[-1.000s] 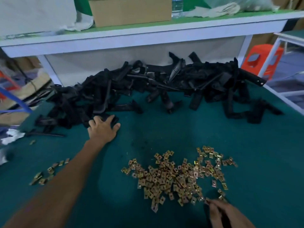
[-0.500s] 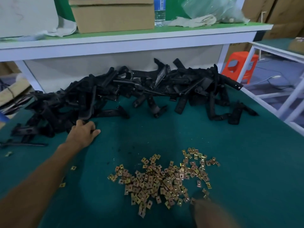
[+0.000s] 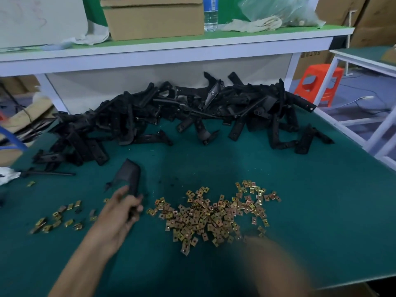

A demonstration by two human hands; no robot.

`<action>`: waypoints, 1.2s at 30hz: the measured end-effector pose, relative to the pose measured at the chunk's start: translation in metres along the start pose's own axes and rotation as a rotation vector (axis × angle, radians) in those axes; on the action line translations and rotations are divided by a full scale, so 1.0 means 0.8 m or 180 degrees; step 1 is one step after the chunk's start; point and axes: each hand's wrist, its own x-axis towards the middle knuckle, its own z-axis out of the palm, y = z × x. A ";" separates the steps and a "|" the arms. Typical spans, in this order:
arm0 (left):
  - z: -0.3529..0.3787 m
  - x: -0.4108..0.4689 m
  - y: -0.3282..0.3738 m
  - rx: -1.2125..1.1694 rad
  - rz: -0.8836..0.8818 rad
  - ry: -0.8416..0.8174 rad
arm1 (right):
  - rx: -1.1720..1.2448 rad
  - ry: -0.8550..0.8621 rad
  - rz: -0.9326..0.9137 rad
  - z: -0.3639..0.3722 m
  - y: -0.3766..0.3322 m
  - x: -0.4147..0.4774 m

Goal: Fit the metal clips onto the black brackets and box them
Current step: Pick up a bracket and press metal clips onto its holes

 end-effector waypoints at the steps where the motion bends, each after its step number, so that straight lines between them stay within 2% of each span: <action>1: 0.009 -0.022 -0.011 0.0348 0.0177 -0.0022 | 0.0034 0.0043 0.0053 0.001 0.000 -0.001; 4: 0.053 -0.093 -0.050 0.1155 0.0657 -0.0366 | 0.0535 -0.0170 0.0247 -0.001 -0.007 -0.003; 6: 0.088 -0.130 -0.083 0.1567 0.0834 -0.0692 | 0.1212 -0.0667 0.0408 -0.004 -0.023 -0.005; 8: 0.126 -0.151 -0.109 0.1875 0.1088 -0.0865 | 0.1942 -0.1241 0.0869 -0.001 -0.037 -0.007; 9: 0.139 -0.156 -0.112 0.1874 0.1112 -0.0869 | 0.2226 -0.1348 0.1128 0.001 -0.041 -0.007; 12: 0.149 -0.156 -0.101 0.2099 0.1160 -0.1237 | 0.2725 -0.1161 0.1620 0.003 -0.035 0.003; 14: 0.138 -0.151 -0.094 0.2422 0.1392 -0.1637 | 0.2963 -0.1082 0.1750 0.002 -0.024 0.011; 17: 0.126 -0.130 -0.080 0.2420 0.1537 -0.1961 | 0.3249 -0.1046 0.1866 0.004 -0.014 0.020; 20: 0.127 -0.088 -0.067 0.2637 0.1770 -0.1714 | 0.3003 -0.0670 0.1776 0.013 0.001 0.024; 23: 0.132 -0.031 -0.053 0.3136 0.2237 -0.0842 | 0.2735 -0.0343 0.1668 0.019 0.009 0.018; 25: 0.145 0.003 -0.042 0.3430 0.2551 -0.0499 | 0.2418 -0.0211 0.1633 0.027 0.008 0.009; 30: 0.173 0.050 -0.035 0.4780 0.2427 -0.0466 | 0.2060 -0.0212 0.1508 0.030 0.010 0.006; 34: 0.177 0.050 -0.029 0.4545 0.2457 -0.0595 | 0.1967 -0.0405 0.1435 0.026 0.010 0.006; 36: 0.174 0.041 -0.023 0.4076 0.2281 -0.0615 | 0.1967 -0.0473 0.1451 0.023 0.008 0.008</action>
